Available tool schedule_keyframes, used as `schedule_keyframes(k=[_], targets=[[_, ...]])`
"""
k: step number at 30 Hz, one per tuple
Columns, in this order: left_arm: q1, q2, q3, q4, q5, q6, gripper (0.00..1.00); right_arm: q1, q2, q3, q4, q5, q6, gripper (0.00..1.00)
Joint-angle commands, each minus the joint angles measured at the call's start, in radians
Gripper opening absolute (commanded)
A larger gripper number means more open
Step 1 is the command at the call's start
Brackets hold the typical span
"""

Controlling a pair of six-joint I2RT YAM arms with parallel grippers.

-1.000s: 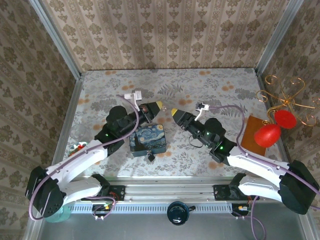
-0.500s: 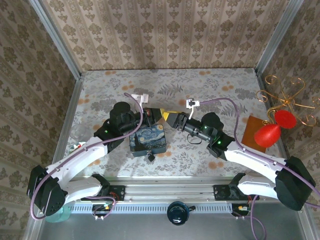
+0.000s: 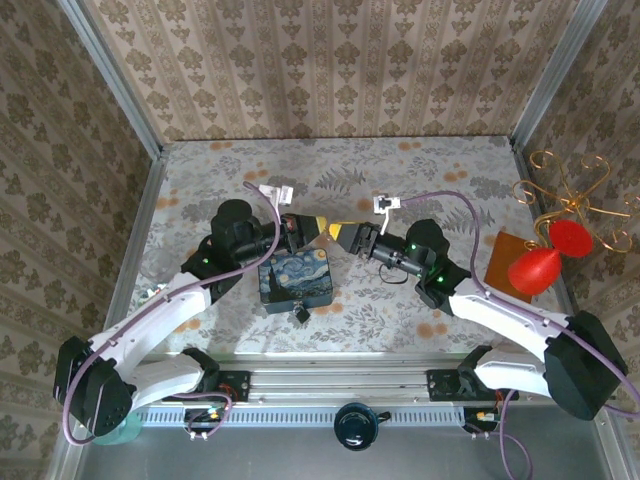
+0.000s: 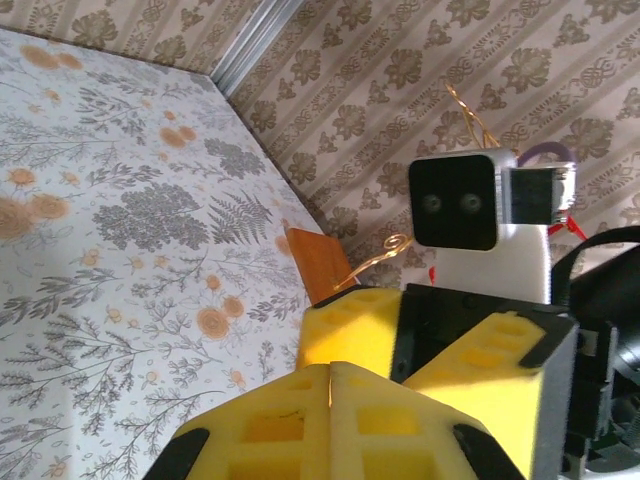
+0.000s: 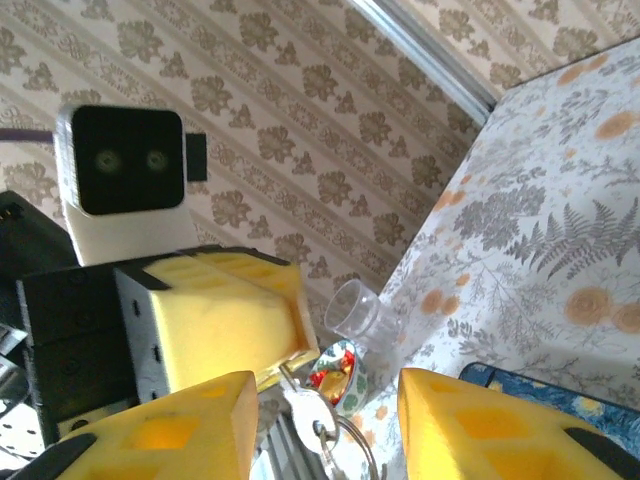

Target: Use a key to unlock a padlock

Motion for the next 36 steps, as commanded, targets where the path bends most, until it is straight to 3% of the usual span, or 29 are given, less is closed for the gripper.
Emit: schedule_keyframes(k=[1, 19, 24, 25, 27, 30, 32, 36], targets=[[0.003, -0.018, 0.044, 0.006, 0.044, 0.023, 0.00, 0.002, 0.030, 0.041, 0.053, -0.075, 0.025, 0.39], [0.007, 0.002, 0.062, 0.006, 0.053, 0.031, 0.00, 0.012, 0.024, 0.046, 0.067, -0.115, 0.023, 0.09], [0.008, 0.010, 0.082, -0.060, 0.024, 0.071, 0.00, 0.015, 0.017, 0.053, 0.041, -0.112, 0.028, 0.00], [0.009, 0.010, 0.086, -0.081, 0.011, 0.081, 0.03, 0.015, 0.013, 0.058, 0.017, -0.103, 0.025, 0.00], [0.009, 0.002, 0.097, -0.140, -0.036, 0.101, 0.20, 0.017, 0.002, 0.065, -0.037, -0.081, 0.012, 0.00], [0.009, -0.028, 0.123, -0.305, -0.172, 0.147, 0.41, 0.017, -0.030, 0.081, -0.194, -0.006, -0.028, 0.00], [0.010, -0.051, 0.144, -0.458, -0.293, 0.170, 0.47, 0.020, -0.055, 0.110, -0.368, 0.075, -0.076, 0.00], [0.006, -0.078, 0.169, -0.737, -0.462, 0.160, 0.50, 0.025, -0.088, 0.129, -0.564, 0.187, -0.150, 0.00]])
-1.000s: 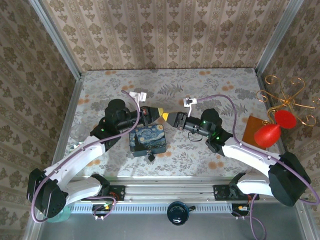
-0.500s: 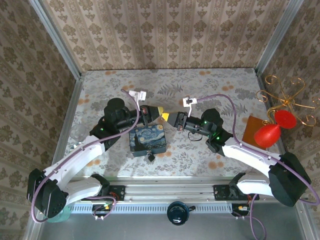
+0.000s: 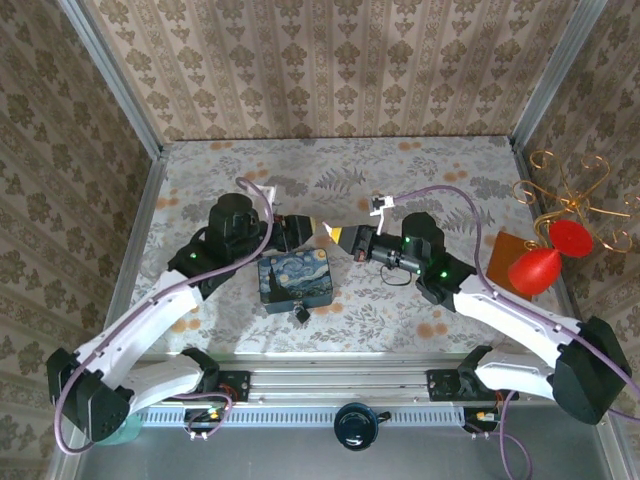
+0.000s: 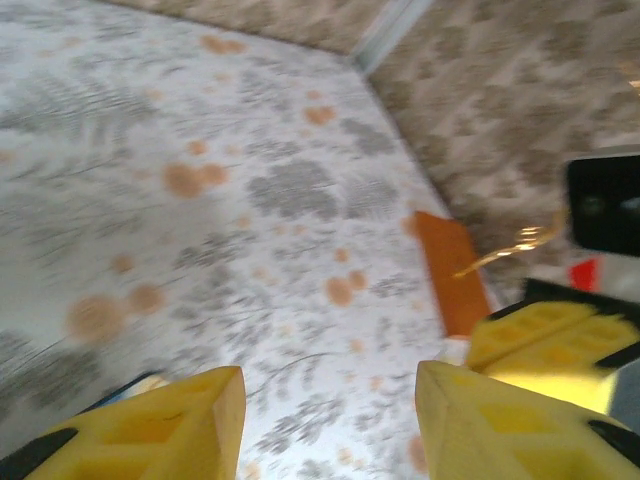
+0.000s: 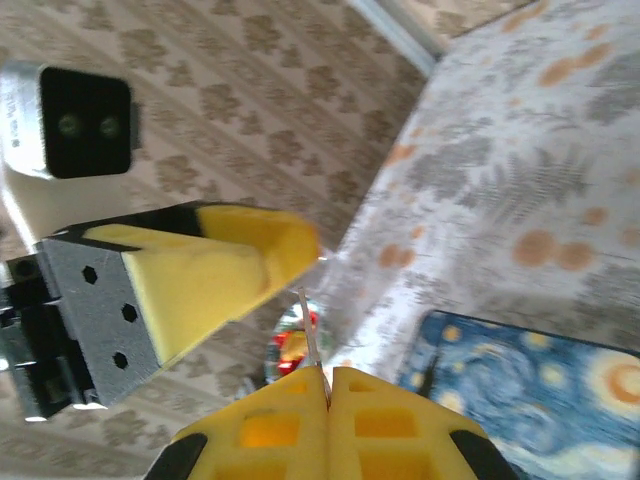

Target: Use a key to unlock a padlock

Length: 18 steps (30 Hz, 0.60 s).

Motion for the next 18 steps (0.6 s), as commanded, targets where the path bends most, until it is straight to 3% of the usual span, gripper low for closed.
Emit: schedule_keyframes(k=[1, 4, 8, 12, 18], targets=[[-0.009, -0.039, 0.035, -0.349, -0.225, 0.015, 0.50, 0.009, -0.036, 0.040, -0.258, 0.140, -0.095, 0.00], [-0.078, -0.071, -0.004, -0.470, -0.317, -0.044, 0.51, 0.012, -0.056, 0.051, -0.343, 0.176, -0.145, 0.00], [-0.292, -0.105, -0.052, -0.592, -0.474, -0.192, 0.52, 0.015, -0.101, 0.016, -0.347, 0.203, -0.163, 0.00], [-0.451, -0.099, -0.109, -0.635, -0.572, -0.361, 0.53, 0.016, -0.117, 0.011, -0.353, 0.202, -0.176, 0.00], [-0.536, -0.042, -0.194, -0.508, -0.575, -0.484, 0.54, 0.021, -0.093, 0.005, -0.322, 0.170, -0.170, 0.00]])
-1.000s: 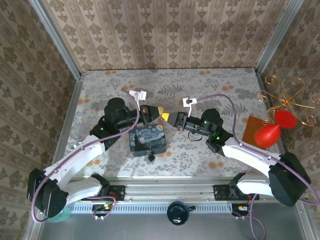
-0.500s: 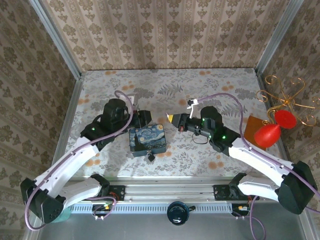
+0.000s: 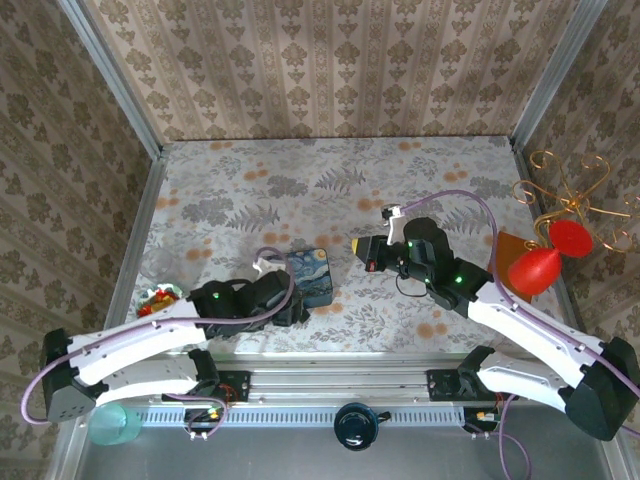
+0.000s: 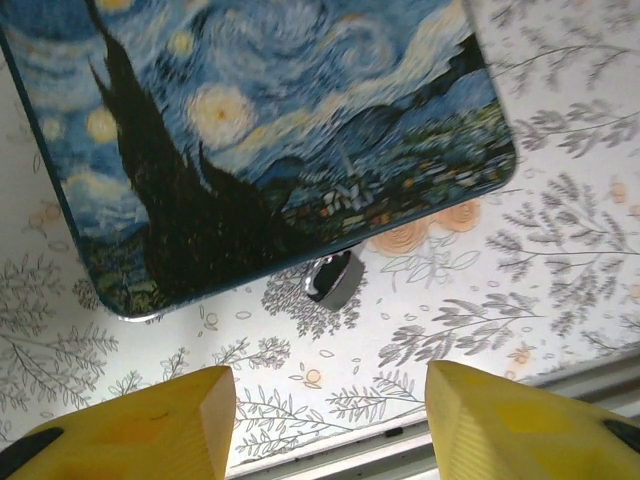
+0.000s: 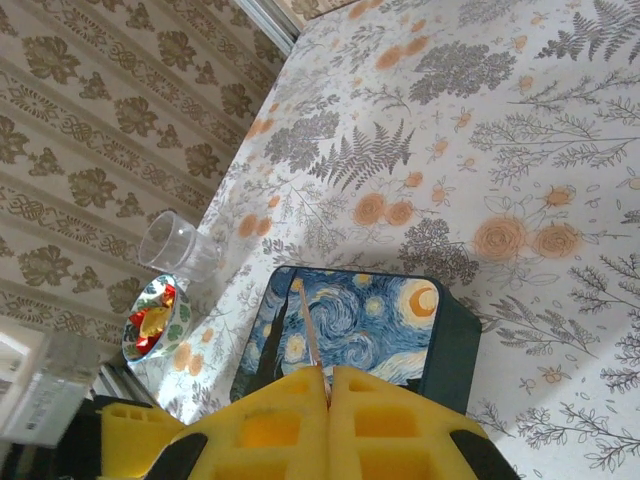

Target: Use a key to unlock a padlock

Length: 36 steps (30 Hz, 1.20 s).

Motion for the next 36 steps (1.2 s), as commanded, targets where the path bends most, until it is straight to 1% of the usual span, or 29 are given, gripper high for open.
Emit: schedule_keyframes(k=[1, 5, 12, 15, 19, 21, 25, 28, 33, 36], targets=[[-0.023, 0.032, -0.049, 0.077, -0.044, -0.120, 0.54, 0.013, 0.008, -0.021, 0.025, -0.003, -0.006, 0.00], [-0.028, 0.111, -0.079, 0.175, -0.031, -0.127, 0.55, 0.034, 0.016, -0.044, 0.066, 0.003, 0.023, 0.00], [-0.011, 0.230, -0.113, 0.325, -0.048, -0.128, 0.56, 0.061, 0.015, -0.034, 0.047, 0.018, 0.008, 0.00], [0.009, 0.278, -0.125, 0.376, -0.060, -0.127, 0.56, 0.071, 0.002, -0.047, 0.046, 0.031, 0.006, 0.00], [0.058, 0.344, -0.125, 0.448, -0.028, -0.098, 0.56, 0.073, -0.029, -0.086, 0.065, 0.055, 0.012, 0.00], [0.073, 0.364, -0.121, 0.476, -0.041, -0.085, 0.55, 0.071, -0.040, -0.081, 0.049, 0.060, 0.001, 0.00], [0.138, 0.406, -0.107, 0.546, -0.033, -0.038, 0.55, 0.072, -0.038, -0.055, 0.005, 0.057, -0.038, 0.00], [0.194, 0.443, -0.065, 0.563, -0.030, 0.028, 0.55, 0.072, -0.036, -0.067, 0.016, 0.060, -0.040, 0.00], [0.311, 0.491, -0.024, 0.638, 0.041, 0.140, 0.55, 0.055, -0.048, -0.091, 0.037, 0.048, -0.022, 0.00], [0.374, 0.529, 0.010, 0.686, 0.120, 0.192, 0.55, 0.031, -0.059, -0.088, 0.017, 0.023, -0.020, 0.00]])
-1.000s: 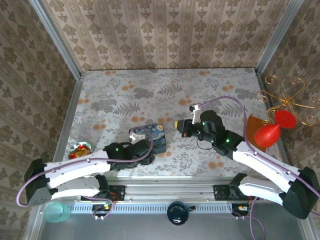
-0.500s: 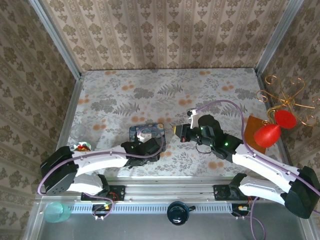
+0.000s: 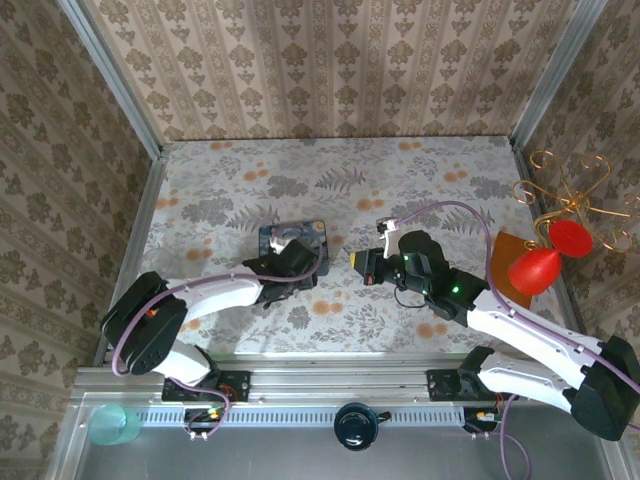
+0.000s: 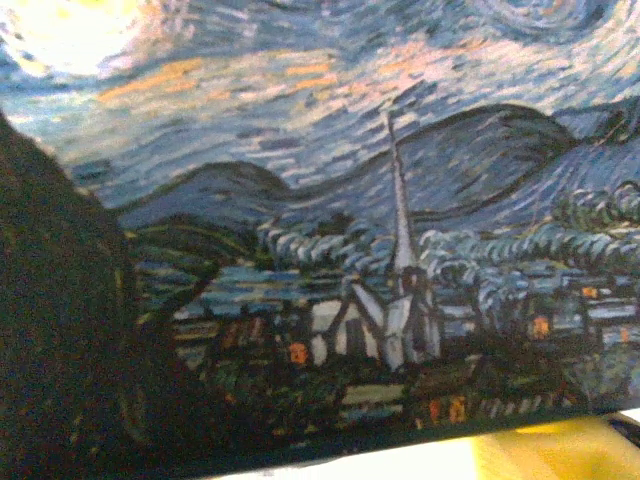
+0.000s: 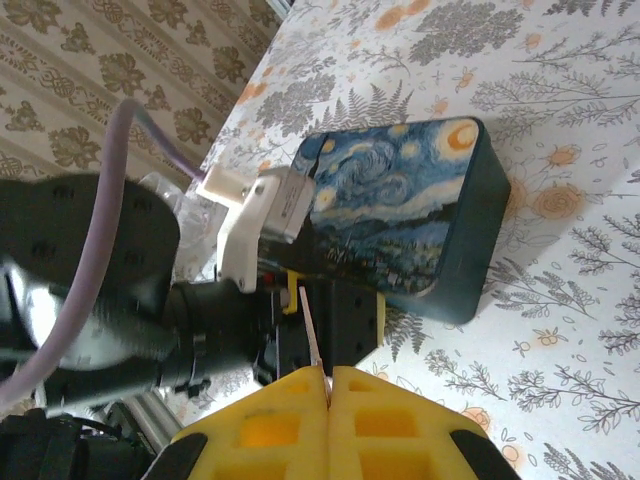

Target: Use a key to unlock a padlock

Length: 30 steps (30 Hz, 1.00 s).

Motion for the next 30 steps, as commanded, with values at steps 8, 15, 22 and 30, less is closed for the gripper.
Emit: schedule_keyframes(k=[8, 15, 22, 30], targets=[[0.071, -0.044, 0.001, 0.059, 0.082, 0.146, 0.56, -0.024, -0.006, -0.007, 0.001, -0.041, 0.029, 0.00], [0.119, -0.218, -0.244, 0.319, 0.187, 0.200, 0.57, -0.012, -0.023, -0.018, 0.000, -0.058, 0.056, 0.00], [0.190, -0.225, -0.332, 0.482, 0.307, 0.266, 0.61, -0.002, -0.024, -0.046, 0.008, -0.052, 0.077, 0.00], [0.232, -0.081, -0.309, 0.598, 0.400, 0.297, 0.61, 0.011, -0.023, -0.053, 0.026, -0.037, 0.085, 0.00]])
